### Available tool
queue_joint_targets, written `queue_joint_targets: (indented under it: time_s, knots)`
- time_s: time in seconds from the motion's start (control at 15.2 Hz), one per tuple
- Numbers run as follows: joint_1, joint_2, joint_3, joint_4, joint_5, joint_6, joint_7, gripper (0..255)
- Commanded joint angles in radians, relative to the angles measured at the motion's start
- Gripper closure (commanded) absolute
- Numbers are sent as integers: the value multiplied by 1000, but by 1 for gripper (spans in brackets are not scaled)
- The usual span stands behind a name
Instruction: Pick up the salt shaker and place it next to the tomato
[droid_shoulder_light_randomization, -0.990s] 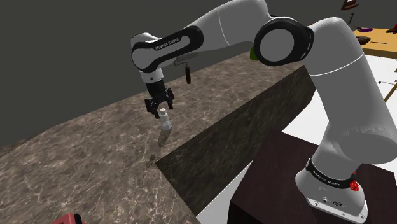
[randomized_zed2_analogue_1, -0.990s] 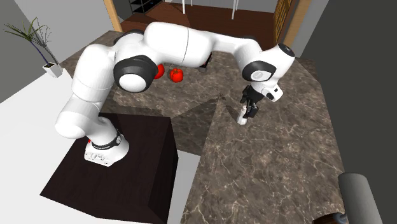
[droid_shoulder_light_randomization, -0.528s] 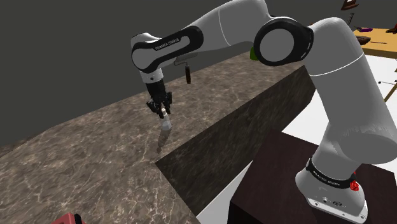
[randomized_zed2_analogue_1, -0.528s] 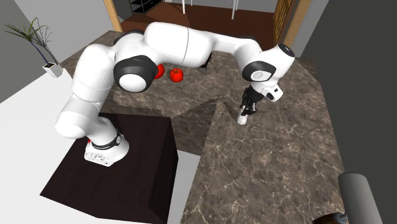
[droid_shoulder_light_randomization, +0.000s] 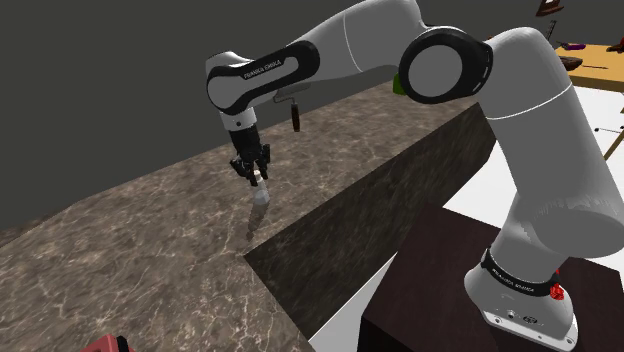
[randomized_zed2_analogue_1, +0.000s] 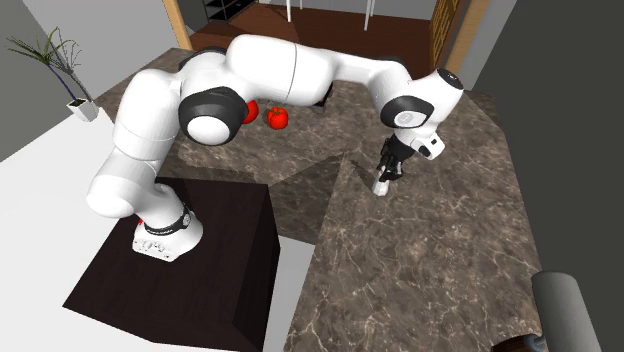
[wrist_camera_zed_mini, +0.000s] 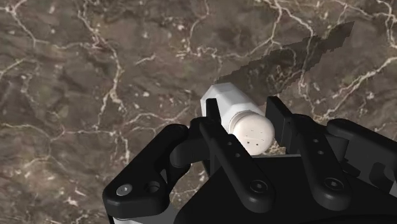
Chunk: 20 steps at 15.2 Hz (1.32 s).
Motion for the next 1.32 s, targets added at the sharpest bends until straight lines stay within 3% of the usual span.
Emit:
queue_joint_targets:
  time_s: [0.0, 1.25]
  knots:
    - [0, -3, 0, 8, 0, -12, 1, 255]
    - [10, -5, 4, 261, 1, -265, 18, 255]
